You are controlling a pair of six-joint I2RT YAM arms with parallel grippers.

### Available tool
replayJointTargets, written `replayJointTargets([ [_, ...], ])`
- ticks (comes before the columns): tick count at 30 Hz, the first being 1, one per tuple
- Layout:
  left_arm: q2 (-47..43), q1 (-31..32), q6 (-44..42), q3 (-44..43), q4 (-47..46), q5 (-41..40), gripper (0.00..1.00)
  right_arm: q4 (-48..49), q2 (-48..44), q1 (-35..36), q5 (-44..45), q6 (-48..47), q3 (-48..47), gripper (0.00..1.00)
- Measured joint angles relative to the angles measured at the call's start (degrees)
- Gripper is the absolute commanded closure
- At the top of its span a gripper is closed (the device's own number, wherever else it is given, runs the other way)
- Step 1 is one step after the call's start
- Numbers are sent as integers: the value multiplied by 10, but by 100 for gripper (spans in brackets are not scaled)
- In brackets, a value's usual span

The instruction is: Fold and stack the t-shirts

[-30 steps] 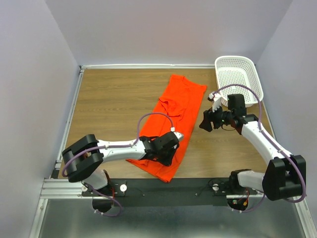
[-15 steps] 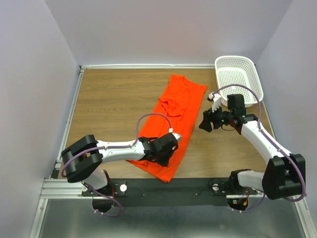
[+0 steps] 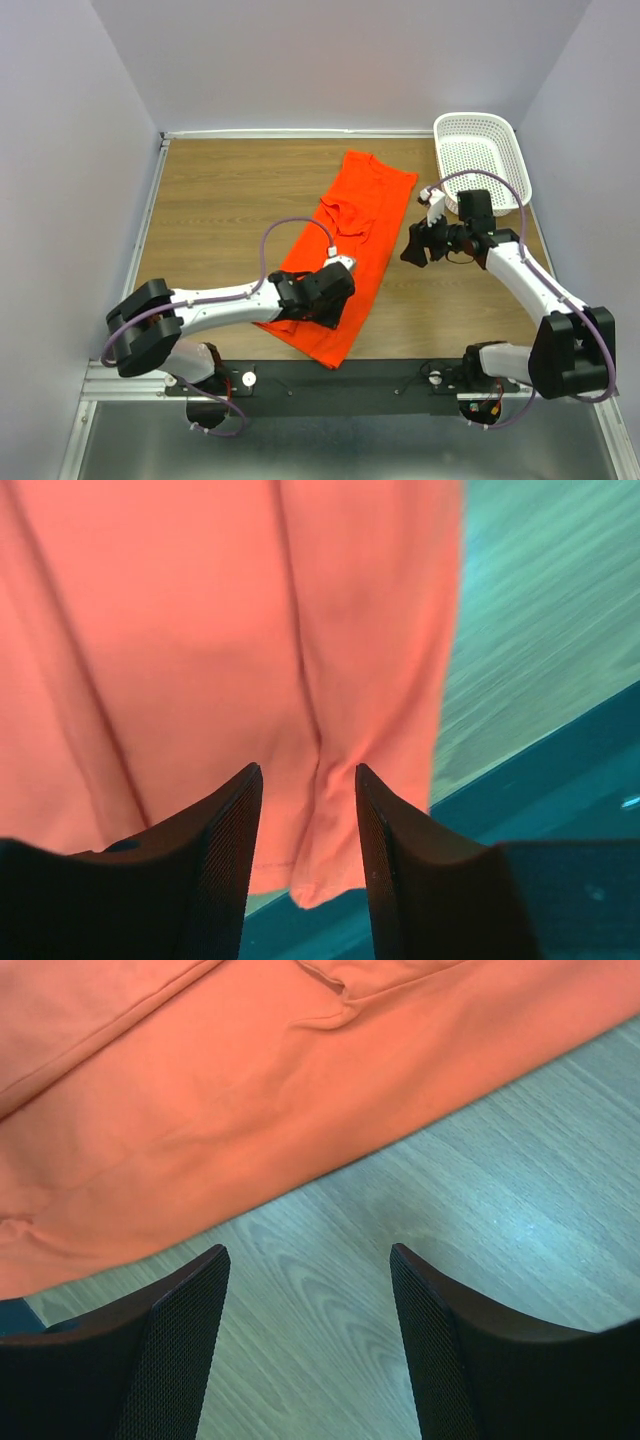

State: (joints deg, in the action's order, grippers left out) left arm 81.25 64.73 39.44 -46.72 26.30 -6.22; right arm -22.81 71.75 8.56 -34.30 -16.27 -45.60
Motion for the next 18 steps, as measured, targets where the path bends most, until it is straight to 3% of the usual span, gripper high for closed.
replayJointTargets([
  [3,-27,-40,-8,-28,-7,-13,50,-6,27,0,-6,-1,-17,28],
  [5,-52,-102,-22,-35,-40,-10,50,-7,69,0,-22,0,-49,30],
  [10,-81,-344,-41,3,-217,82,48,-6,160,0,-83,0,-111,30],
  [13,-16,-415,-40,-17,-293,137,48,-8,184,0,-105,0,-128,31],
  [18,135,-434,-38,-108,-348,212,49,-8,212,0,-129,0,-161,34],
])
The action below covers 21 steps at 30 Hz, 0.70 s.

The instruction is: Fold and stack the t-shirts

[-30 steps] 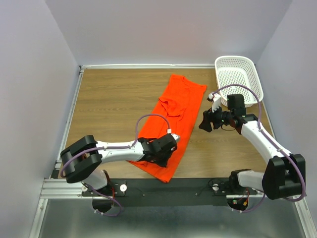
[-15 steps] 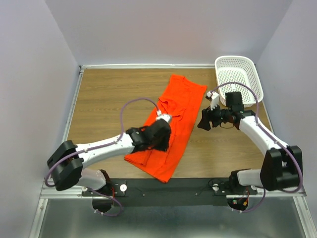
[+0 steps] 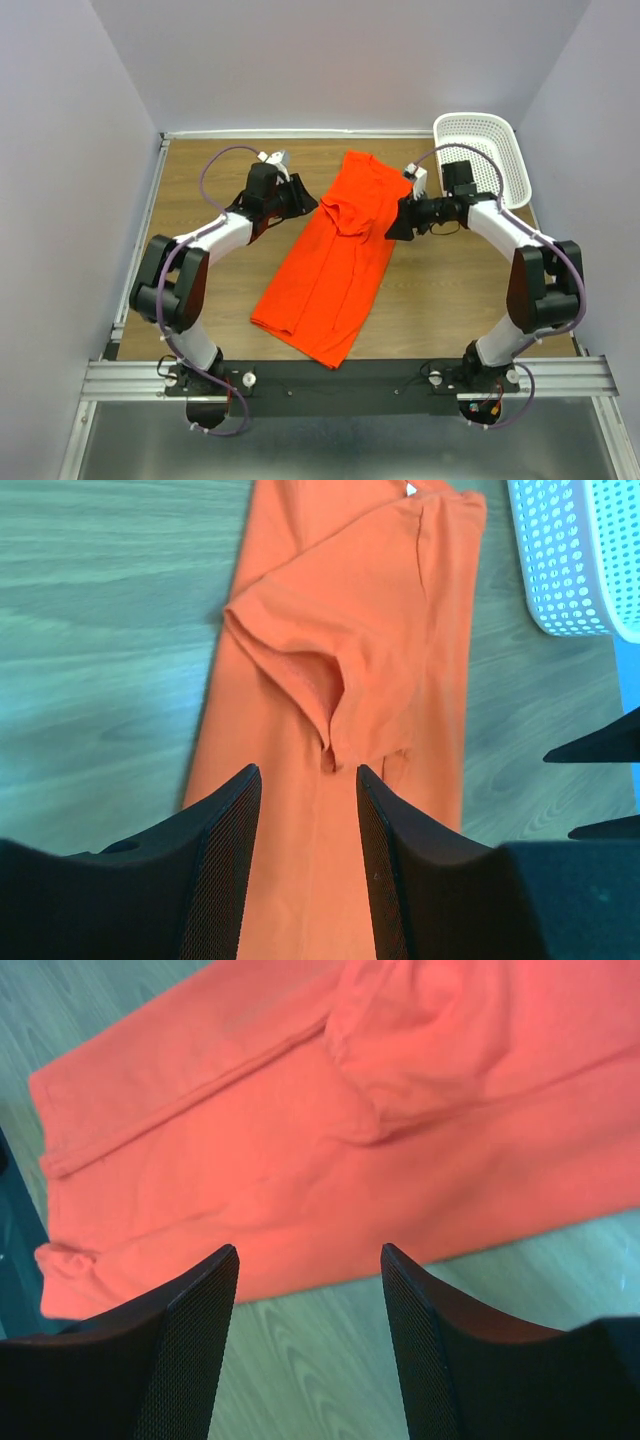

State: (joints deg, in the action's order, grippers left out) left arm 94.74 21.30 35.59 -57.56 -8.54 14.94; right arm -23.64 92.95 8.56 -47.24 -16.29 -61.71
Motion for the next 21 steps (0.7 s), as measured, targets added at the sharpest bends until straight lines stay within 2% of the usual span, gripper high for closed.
replayJointTargets([
  [3,62,-5,7,-41,-13,25,52,0,30,16,2,-5,-28,35],
  [4,73,-5,10,-49,-15,28,52,0,41,29,16,-11,-39,45],
  [5,92,-7,13,-63,-19,34,52,1,50,48,30,-13,-48,47],
  [10,141,-13,25,-95,-24,41,55,20,125,163,158,38,-126,44],
  [12,152,-14,29,-102,-26,42,57,34,152,188,202,63,-154,41],
  [21,201,-17,45,-137,-42,54,62,61,266,202,380,168,-275,38],
])
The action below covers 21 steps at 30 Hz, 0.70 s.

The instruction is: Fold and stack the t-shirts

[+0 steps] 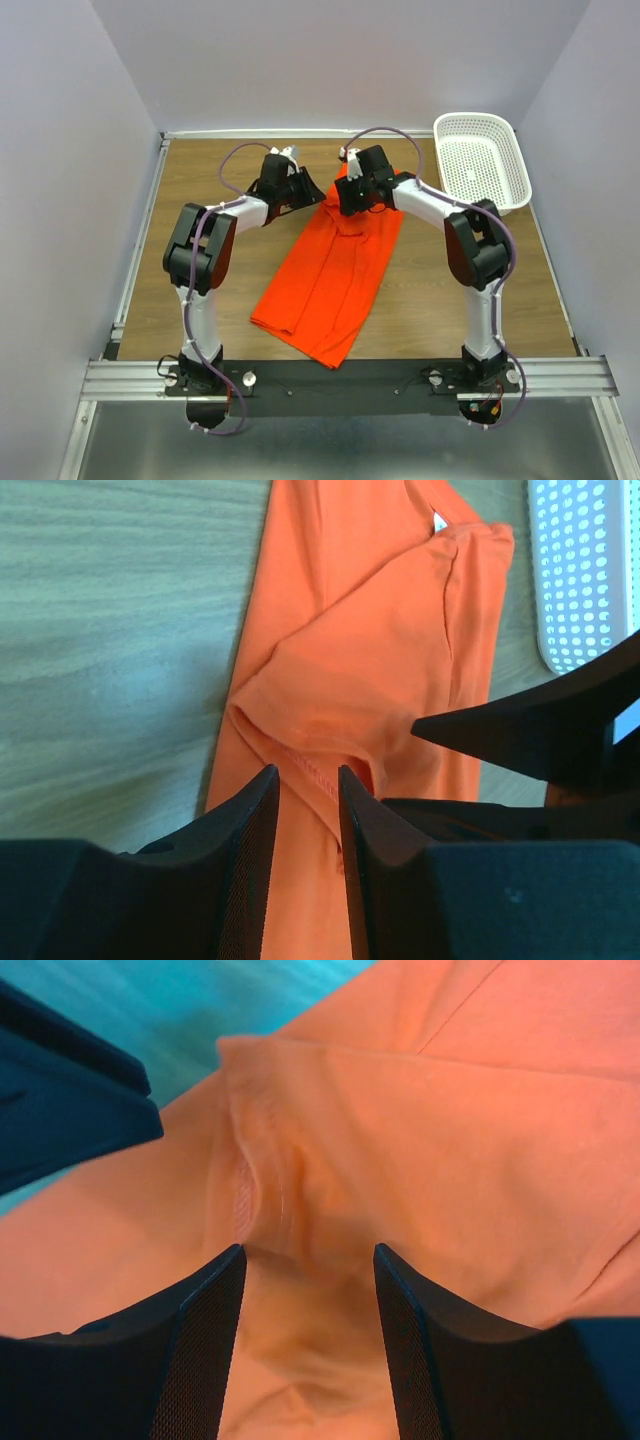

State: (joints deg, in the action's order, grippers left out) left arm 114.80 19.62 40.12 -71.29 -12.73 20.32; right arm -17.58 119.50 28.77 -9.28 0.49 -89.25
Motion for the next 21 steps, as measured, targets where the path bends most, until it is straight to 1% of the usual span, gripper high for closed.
replayJointTargets([
  [6,28,-2,0,-40,8,0,63,1,35,17,55,16,-34,38],
  [13,58,-2,-6,-70,28,0,64,1,40,38,92,21,-38,39],
  [16,65,-2,-9,-70,37,0,65,2,40,42,97,21,-37,43],
  [17,66,-2,-10,-70,40,0,65,3,40,43,98,20,-34,48],
  [21,70,-4,-14,-72,50,0,65,4,39,45,99,18,-17,57],
])
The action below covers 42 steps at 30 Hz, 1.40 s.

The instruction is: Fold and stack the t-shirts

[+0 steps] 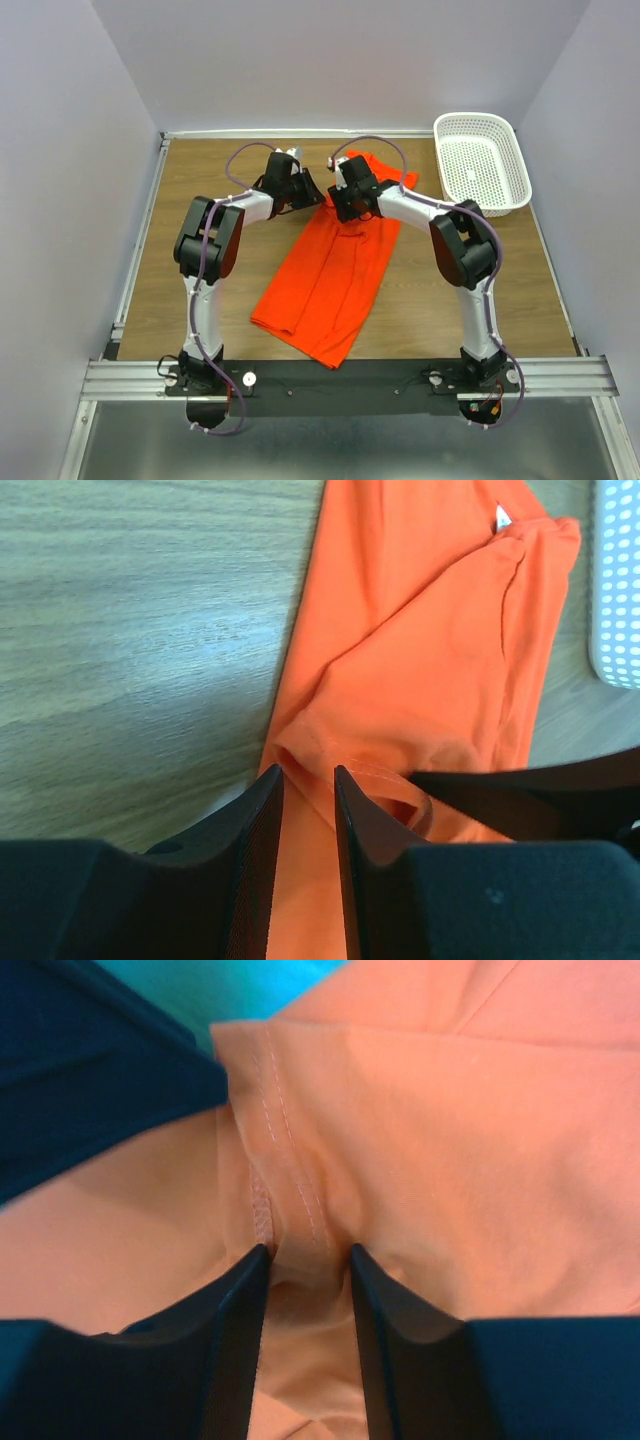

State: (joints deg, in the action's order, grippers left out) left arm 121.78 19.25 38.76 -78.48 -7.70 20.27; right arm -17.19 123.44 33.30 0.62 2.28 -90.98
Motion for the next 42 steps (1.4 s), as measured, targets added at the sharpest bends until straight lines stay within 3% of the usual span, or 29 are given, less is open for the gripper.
replayJointTargets([
  [2,4,0,-1,-5,3,0,66,0,0,1,1,-3,8,64],
  [7,12,-1,-2,-8,5,0,66,0,0,2,1,-5,11,69],
  [12,14,-1,-3,-10,6,0,66,1,-10,5,2,-10,23,66],
  [17,18,-1,-4,-19,7,1,66,0,-35,9,4,-18,34,51],
  [33,20,-1,-10,-28,14,5,66,0,-54,11,3,-19,38,55],
  [37,22,-1,-11,-28,17,9,66,0,-52,11,3,-16,38,61],
  [42,25,-1,-11,-35,19,11,66,0,-48,12,1,-12,38,77],
])
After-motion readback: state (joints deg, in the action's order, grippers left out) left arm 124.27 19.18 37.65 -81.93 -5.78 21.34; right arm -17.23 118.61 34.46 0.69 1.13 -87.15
